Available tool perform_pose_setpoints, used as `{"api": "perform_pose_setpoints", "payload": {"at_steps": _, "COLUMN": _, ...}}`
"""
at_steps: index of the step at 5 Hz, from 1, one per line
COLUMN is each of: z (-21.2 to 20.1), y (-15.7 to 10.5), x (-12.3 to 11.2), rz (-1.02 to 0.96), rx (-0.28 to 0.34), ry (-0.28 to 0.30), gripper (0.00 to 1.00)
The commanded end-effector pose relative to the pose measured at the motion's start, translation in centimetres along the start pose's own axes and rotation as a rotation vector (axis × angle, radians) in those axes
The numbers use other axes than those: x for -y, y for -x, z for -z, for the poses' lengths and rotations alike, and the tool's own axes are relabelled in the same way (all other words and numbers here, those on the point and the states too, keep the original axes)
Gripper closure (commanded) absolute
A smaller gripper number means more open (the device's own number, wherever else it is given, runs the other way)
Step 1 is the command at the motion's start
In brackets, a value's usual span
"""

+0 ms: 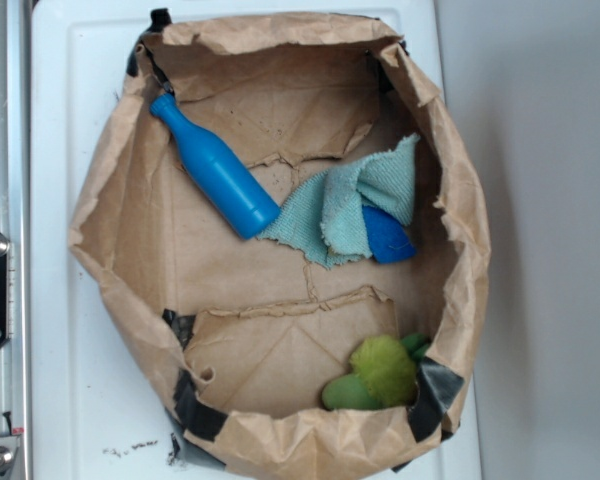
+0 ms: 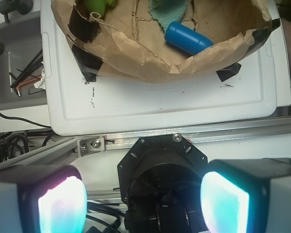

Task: Grab the blue bottle.

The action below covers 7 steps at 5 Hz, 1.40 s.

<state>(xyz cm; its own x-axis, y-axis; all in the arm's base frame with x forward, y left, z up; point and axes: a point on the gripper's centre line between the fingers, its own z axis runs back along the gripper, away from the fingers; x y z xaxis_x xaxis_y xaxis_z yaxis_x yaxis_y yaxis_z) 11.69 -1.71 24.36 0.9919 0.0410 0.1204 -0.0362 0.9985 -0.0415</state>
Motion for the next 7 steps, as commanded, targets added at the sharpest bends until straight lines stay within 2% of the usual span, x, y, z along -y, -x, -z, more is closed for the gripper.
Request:
{"api": "perform_pose_setpoints", "payload": {"at_steps": 1, "z": 0.00, "y": 0.00, "x": 0.00, "rz": 0.000, "rx": 0.000, "ry": 0.000, "gripper": 0.00}}
{"api": "perform_pose_setpoints", "payload": {"at_steps": 3, "z": -0.39, "y": -0.19, "x": -0.43, "rz": -0.045, "rx": 0.052, "ry": 0.002, "gripper": 0.00}}
{"api": "perform_pose_setpoints", "payload": {"at_steps": 7, "z": -0.31, "y": -0.68, "x": -0.70, "rz": -0.113, "rx": 0.083, "ry": -0.030, "gripper": 0.00}}
